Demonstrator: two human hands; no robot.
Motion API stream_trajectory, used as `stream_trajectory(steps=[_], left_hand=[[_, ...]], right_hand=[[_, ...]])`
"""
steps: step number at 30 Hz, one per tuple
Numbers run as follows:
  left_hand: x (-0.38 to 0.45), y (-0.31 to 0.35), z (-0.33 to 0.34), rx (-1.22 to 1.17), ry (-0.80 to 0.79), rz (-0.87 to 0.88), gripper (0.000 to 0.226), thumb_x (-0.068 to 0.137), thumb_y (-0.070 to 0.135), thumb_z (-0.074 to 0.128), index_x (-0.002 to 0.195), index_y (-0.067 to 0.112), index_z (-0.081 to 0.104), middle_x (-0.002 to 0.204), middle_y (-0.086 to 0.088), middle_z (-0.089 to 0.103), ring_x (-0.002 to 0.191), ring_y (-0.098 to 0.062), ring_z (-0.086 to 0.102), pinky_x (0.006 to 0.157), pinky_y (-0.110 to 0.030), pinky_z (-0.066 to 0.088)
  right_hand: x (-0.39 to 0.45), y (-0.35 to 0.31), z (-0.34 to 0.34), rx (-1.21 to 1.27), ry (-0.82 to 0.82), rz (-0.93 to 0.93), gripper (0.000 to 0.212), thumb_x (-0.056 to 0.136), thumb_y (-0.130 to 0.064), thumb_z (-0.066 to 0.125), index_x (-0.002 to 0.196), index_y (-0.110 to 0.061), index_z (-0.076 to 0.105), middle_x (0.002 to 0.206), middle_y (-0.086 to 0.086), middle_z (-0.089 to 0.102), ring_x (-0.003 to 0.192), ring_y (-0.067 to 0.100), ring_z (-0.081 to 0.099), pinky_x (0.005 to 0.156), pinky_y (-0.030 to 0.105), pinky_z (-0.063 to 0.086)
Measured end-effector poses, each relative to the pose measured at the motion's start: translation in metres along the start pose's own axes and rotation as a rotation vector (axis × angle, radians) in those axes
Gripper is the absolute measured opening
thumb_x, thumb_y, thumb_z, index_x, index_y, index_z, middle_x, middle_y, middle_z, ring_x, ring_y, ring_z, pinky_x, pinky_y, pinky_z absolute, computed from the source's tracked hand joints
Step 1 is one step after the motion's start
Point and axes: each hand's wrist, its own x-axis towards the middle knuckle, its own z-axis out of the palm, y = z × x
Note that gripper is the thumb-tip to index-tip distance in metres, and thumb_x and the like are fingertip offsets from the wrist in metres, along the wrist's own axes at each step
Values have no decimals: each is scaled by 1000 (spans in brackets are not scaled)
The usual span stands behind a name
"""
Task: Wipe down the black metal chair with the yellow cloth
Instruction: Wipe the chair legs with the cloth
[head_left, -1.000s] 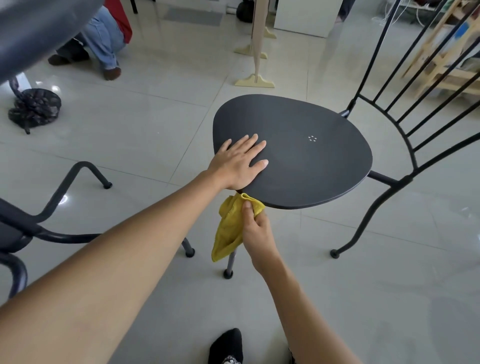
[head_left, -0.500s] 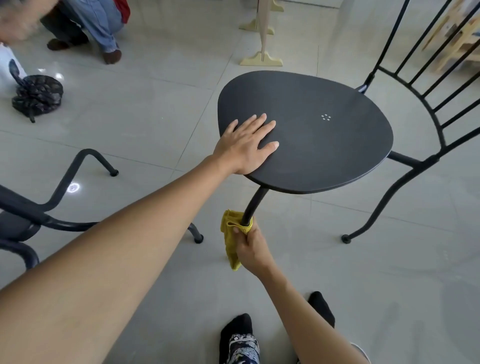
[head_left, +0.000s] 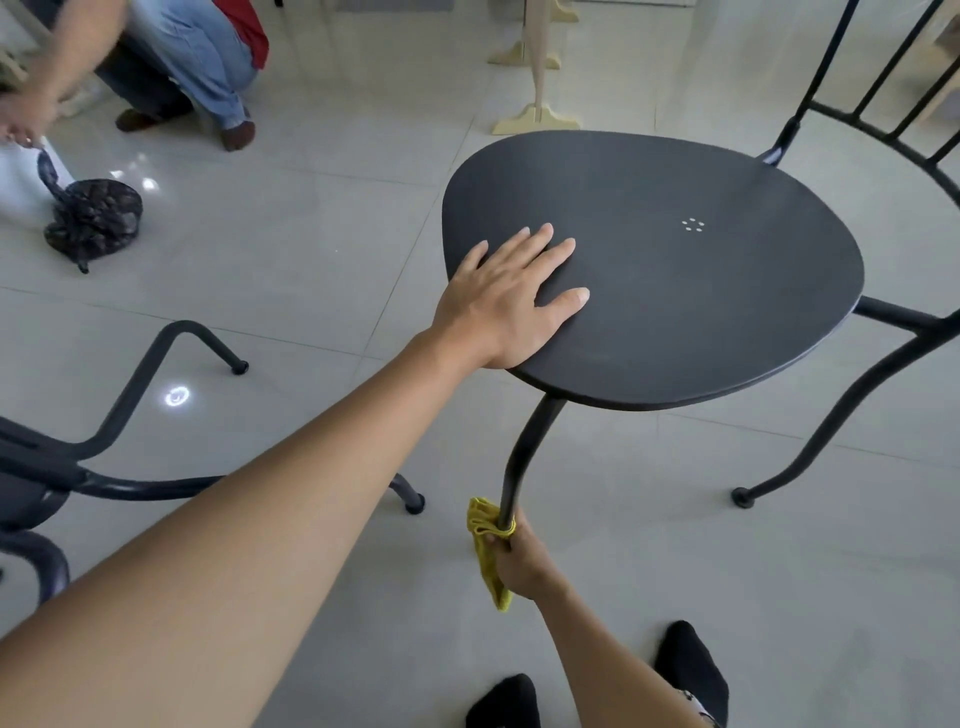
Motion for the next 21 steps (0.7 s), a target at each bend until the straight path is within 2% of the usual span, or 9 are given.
stream_trajectory(steps=[2,4,6,11,14,16,18,19,21], left_hand=[[1,-1,-1,-7,-3,-4,59,94,56,28,148,35,19,160,12,8,146,-4,3,119,-36,0],[0,0,0,-7,-6,-7,59,94,56,28,148,35,19,160,12,8,146,-4,3,119,-36,0],[-1,1,0,-4,-11,-8,59,93,56,28,148,35,19,160,12,8,146,-4,3,119,-36,0],[-2,1,0,-13,-12,-30,59,93,57,28,148,35,19,160,12,9,146,-5,4,119,-36,0],[-3,3,-1,-1,-20,-34,60,94,57,26,148,35,18,160,11,8,146,-6,4,119,-38,1],[-3,3,-2,9,-19,-28,60,94,57,25,149,34,18,160,10,8,146,-7,4,119,-38,1],[-3,3,-4,17,-16,-23,60,94,57,25,149,33,18,160,9,9,147,-8,5,119,-39,2],[-3,3,-5,21,-16,-21,60,94,57,25,149,33,18,160,9,9,147,-9,5,119,-39,2],[-4,4,-5,31,-16,-16,60,94,56,24,149,33,18,160,9,9,147,-9,5,119,-40,3]], right_hand=[[-12,-17,-6,-12,6,13,21,78,-34,38,97,-26,46,87,-5,58,76,20,57,78,55,52],[-46,-63,-22,-40,32,-1,28,88,-26,44,115,-20,49,106,2,64,95,22,61,87,41,49],[-73,-94,-35,-71,50,-10,32,93,-23,46,124,-15,47,115,4,63,103,23,60,84,31,43],[-109,-143,-66,-123,50,-124,23,95,-25,45,114,-14,49,108,1,66,96,22,61,85,36,48],[-135,-183,-91,-115,33,-201,22,98,-26,43,117,-17,51,100,-9,62,90,14,57,79,25,41],[-148,-204,-106,-61,21,-235,27,98,-32,41,119,-19,52,103,-9,63,94,13,59,76,22,41],[-159,-222,-119,27,14,-244,27,100,-35,38,118,-20,52,102,-14,62,94,4,58,75,15,41],[-163,-230,-125,75,0,-233,24,101,-35,37,116,-23,52,99,-19,59,93,-2,55,76,13,39],[-166,-241,-137,191,-34,-193,19,102,-36,36,113,-29,49,98,-25,53,96,-3,52,87,17,37]])
